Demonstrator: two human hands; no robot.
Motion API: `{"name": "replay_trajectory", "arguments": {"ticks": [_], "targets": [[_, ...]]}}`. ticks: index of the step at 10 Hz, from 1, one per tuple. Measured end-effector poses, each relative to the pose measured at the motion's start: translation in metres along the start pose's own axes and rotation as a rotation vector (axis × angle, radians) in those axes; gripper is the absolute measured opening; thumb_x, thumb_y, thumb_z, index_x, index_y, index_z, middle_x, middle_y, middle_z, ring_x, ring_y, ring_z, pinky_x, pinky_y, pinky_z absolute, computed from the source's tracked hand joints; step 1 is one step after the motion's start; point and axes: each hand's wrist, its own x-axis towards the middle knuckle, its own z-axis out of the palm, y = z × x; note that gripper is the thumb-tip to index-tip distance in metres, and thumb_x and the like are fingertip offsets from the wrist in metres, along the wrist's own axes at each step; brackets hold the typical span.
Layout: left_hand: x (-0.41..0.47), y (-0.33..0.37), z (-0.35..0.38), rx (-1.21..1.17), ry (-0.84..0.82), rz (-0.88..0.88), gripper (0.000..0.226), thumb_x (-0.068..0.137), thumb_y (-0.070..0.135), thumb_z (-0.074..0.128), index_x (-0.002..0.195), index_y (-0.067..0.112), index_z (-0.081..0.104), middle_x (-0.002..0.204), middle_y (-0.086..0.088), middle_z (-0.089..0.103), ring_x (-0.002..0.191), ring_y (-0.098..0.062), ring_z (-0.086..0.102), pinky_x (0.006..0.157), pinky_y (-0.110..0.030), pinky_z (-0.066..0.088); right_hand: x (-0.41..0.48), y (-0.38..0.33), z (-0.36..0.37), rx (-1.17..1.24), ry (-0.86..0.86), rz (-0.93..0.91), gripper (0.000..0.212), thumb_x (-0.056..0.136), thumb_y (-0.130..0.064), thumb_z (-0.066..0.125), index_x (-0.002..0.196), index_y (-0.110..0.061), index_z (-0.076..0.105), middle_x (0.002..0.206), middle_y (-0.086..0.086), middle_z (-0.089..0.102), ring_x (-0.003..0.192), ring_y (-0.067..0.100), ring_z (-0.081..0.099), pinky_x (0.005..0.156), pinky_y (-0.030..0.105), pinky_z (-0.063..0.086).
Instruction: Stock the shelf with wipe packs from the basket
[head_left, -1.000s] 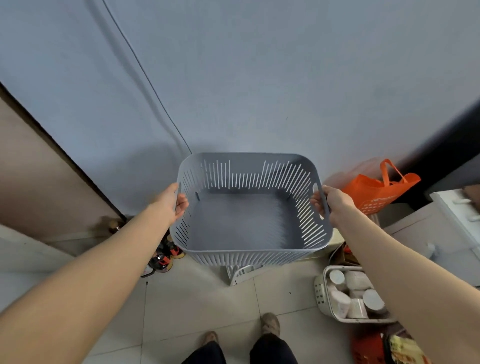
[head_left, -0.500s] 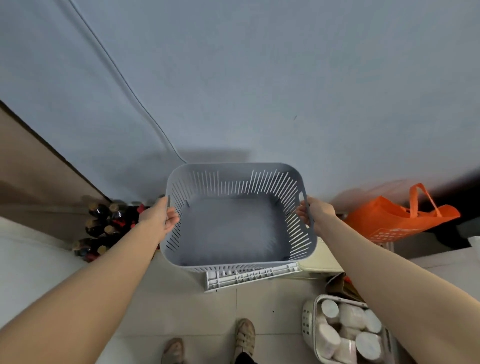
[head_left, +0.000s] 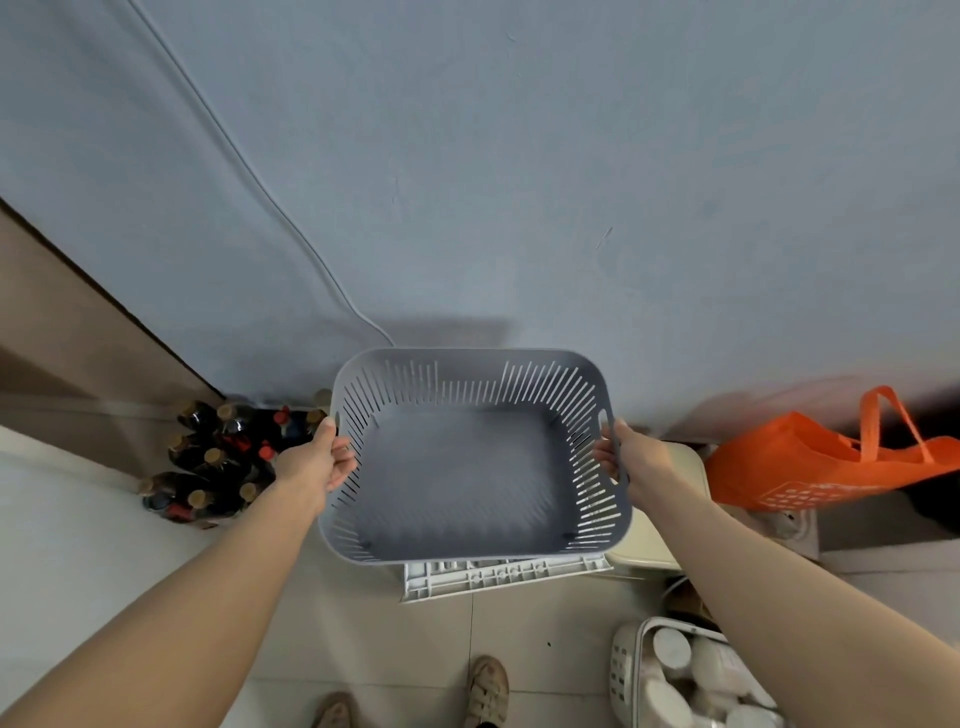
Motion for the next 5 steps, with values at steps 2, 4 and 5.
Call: {"name": "replay_trajectory", "arguments": {"ticks": [2, 4, 5], "targets": [[-0.005, 0.018, 0.0, 0.109, -0.071, -0.045, 0.046, 0.097, 0.034, 0.045, 0.119, -0.005, 0.055, 0.109, -0.019, 0.062, 0.093, -0.03, 0.062, 0.088, -0.036, 0.046, -0.011, -0.004, 0.0, -0.428, 0.191, -0.229, 0.029, 0.094, -0.016, 0.041, 0.08, -0.002, 0.062, 0.08, 0.017, 0.059, 0.068, 0.03, 0.055, 0.065, 0.037, 0.048], [-0.046, 0.063, -0.006, 0.364, -0.014, 0.309, 0.032, 0.091, 0.03, 0.053, 0.093, 0.0, 0.063, 0.098, -0.018, 0.064, 0.078, -0.028, 0.058, 0.07, -0.033, 0.046, -0.071, -0.035, 0.022, -0.572, 0.15, -0.532, 0.027, 0.092, -0.021, 0.047, 0.11, -0.012, 0.065, 0.101, 0.009, 0.068, 0.09, 0.028, 0.062, 0.083, 0.037, 0.051], [-0.087, 0.093, -0.01, 0.432, -0.122, 0.506, 0.025, 0.091, 0.027, 0.056, 0.097, 0.004, 0.064, 0.095, -0.011, 0.062, 0.088, -0.024, 0.057, 0.08, -0.031, 0.043, -0.119, -0.067, 0.03, -0.597, 0.097, -0.728, 0.033, 0.093, -0.023, 0.049, 0.122, -0.01, 0.06, 0.121, 0.007, 0.062, 0.108, 0.024, 0.058, 0.088, 0.028, 0.042]]}}
